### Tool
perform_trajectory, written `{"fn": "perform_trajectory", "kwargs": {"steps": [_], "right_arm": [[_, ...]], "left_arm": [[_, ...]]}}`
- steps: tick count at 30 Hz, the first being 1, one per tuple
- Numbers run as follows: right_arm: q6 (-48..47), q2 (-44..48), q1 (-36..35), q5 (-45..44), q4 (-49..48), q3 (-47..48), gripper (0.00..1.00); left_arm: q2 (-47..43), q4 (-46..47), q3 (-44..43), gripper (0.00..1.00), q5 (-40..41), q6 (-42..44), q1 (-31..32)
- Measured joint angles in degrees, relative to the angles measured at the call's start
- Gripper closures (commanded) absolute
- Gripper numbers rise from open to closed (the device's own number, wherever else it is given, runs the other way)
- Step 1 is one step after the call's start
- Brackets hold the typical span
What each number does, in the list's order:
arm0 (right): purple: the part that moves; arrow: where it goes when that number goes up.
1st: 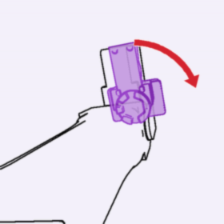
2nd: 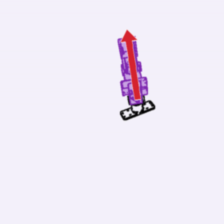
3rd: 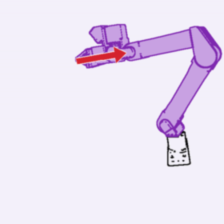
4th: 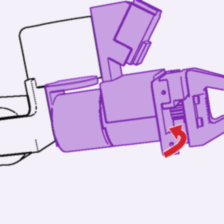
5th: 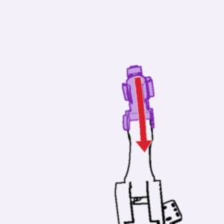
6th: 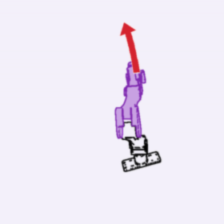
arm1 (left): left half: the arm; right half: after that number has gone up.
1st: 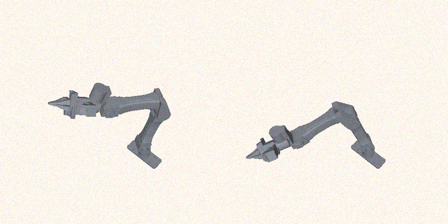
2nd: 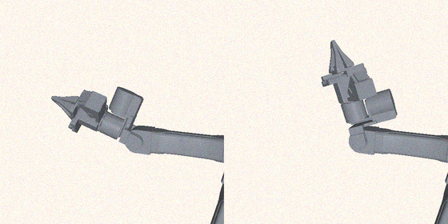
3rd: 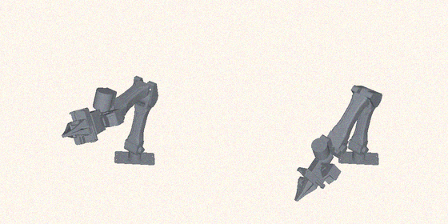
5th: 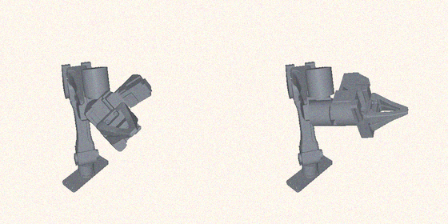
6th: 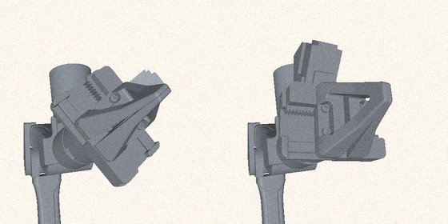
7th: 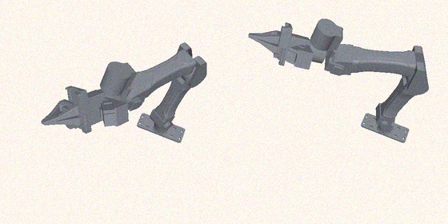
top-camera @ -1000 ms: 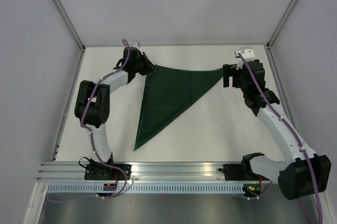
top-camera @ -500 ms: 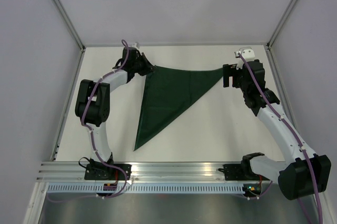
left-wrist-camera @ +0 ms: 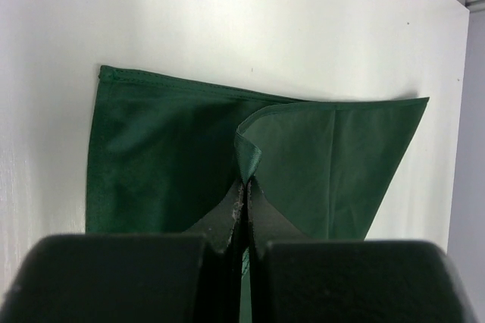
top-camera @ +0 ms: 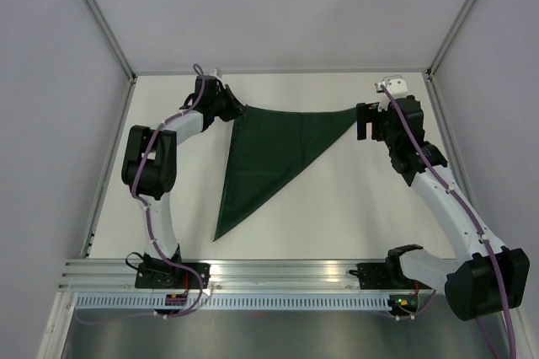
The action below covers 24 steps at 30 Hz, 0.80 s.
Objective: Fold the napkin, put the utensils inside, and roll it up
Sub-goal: Fold the napkin
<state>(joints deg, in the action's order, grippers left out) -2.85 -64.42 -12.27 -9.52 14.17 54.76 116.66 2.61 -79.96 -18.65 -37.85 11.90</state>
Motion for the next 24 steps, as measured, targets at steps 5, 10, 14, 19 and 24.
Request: {"fn": "perform_trajectory", "kwargs": {"steps": [5, 10, 14, 19, 24], "right_arm": [[0.02, -0.02, 0.0, 0.0, 0.0, 0.0, 0.02], [0.0, -0.02, 0.0, 0.0, 0.0, 0.0, 0.02], [-0.02, -0.02, 0.0, 0.0, 0.0, 0.0, 0.02], [-0.04, -0.02, 0.0, 0.0, 0.0, 0.0, 0.02], [-0.04, -0.02, 0.0, 0.17, 0.0, -0.02, 0.02]], "left_arm": [[0.96, -0.28, -0.04, 0.98, -0.02, 0.07, -0.15], [1.66, -0.42, -0.61, 0.81, 0.0, 0.81, -0.26], [2.14, -0.52, -0.9, 0.43, 0.15, 2.14, -0.33], [2.19, -0.87, -0.9, 0.27, 1.7, 2.91, -0.87], [1.33, -1.29, -0.48, 0.23, 5.29, 3.43, -2.34]]}}
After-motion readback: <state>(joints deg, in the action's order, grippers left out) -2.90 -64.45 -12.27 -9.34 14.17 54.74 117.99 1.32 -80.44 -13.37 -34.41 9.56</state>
